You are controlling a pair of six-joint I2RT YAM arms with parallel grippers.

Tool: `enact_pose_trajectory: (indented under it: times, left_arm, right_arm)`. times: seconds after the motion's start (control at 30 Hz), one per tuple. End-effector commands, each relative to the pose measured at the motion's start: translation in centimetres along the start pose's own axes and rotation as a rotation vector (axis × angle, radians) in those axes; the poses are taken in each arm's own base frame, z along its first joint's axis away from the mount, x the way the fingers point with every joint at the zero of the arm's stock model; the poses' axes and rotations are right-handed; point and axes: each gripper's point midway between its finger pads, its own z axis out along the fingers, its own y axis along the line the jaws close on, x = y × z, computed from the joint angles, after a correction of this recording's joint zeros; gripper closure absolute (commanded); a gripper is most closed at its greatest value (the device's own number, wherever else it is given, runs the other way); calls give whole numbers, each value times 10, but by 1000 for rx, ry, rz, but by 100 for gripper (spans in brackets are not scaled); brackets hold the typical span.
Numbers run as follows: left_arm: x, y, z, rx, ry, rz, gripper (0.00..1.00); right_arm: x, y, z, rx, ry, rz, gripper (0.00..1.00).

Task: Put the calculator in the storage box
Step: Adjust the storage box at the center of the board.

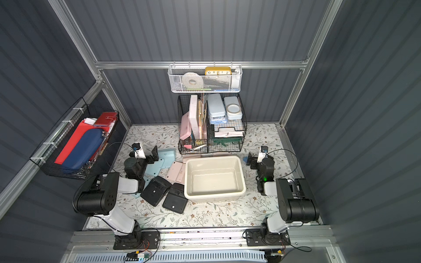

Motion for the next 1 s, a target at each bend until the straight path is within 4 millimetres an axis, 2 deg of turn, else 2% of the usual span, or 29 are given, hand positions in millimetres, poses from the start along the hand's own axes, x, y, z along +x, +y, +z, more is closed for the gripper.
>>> enact_pose_trajectory:
  times: [0.0,0.07,0.17,0.27,0.37,0.47,0.6,0.67,0.73,0.83,0.9,0.97]
  left_arm:
    - [-14,6,4,-28,-45,37,1]
    - [-23,2,6,-39,-13,50,1]
    - [-31,4,20,-86,92,-57,1]
    - [-41,-10,26,-22,109,-54,1]
    - [-66,-31,20,46,75,-78,1]
    - [-94,-53,5,124,40,-145,1]
    - [-126,-82,-24,252,24,-227,1]
    - [-141,-89,-41,292,30,-284,1]
    - [-151,-98,-57,338,71,-330,1]
    - [-158,-115,-75,432,161,-363,1]
    - [-156,-137,-95,585,179,-356,1]
    - [-157,-143,-107,628,175,-392,1]
  right_arm:
    - [-19,-4,-9,31,-94,-5,1]
    - [-31,-19,-30,141,-147,16,1]
    - [-49,-20,-52,153,-141,8,1]
    - [-74,-21,-79,159,-182,72,1]
    - [-90,-19,-109,126,-218,190,1]
    - [-98,-18,-141,91,-235,296,1]
    - [-105,-18,-189,64,-208,473,1]
    - [-103,-16,-208,47,-173,504,1]
    - [-92,-28,-224,118,-149,600,1]
    - [-95,-24,-236,81,-151,628,1]
    - [-93,-16,-236,47,-100,628,1]
    - [-87,-5,-231,10,-18,630,1]
